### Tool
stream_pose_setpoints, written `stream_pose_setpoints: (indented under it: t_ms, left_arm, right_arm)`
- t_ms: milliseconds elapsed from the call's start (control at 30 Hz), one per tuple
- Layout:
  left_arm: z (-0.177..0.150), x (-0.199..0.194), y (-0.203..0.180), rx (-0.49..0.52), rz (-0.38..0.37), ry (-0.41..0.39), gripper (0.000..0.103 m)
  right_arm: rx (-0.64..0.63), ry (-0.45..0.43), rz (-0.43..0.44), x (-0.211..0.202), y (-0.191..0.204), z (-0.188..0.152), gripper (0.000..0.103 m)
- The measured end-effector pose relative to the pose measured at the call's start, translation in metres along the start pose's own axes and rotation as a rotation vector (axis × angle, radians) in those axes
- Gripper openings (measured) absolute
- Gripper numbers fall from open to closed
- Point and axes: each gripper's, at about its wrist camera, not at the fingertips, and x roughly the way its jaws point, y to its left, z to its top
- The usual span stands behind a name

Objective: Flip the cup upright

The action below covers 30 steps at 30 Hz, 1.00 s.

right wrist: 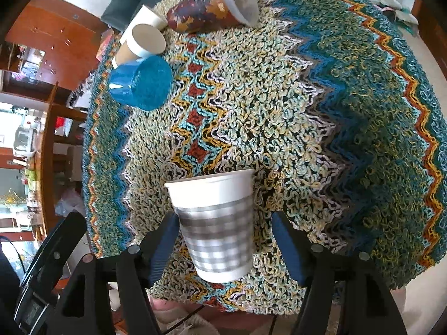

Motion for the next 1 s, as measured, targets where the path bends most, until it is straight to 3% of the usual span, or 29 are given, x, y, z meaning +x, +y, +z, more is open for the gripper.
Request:
stream_pose_setpoints:
  t_ms: [200, 567, 833, 1000]
  left_arm:
    - [0.003, -0.007, -0.011, 0.021, -0.026, 0.003, 0.098]
    - [0.000, 0.004, -0.058, 0.136, -0.050, 0.063, 0.099]
    - [-0.006, 0.033, -0.077, 0.163, -0.034, 0.149, 0.099]
    - [-0.011, 0.050, -0.087, 0.175, -0.029, 0.196, 0.099]
  right_arm:
    - [-0.093, -0.059, -0.032, -0.027, 0.001, -0.013, 0.070]
    - [-0.247, -0.283, -0.246, -0.083, -0.003, -0.048, 0.069]
    - [-0.188, -0.232, -0.235, -0.071, -0.040, -0.062, 0.069]
    - [-0.154, -0.206, -0.184, -0.062, -0.053, -0.065, 0.069]
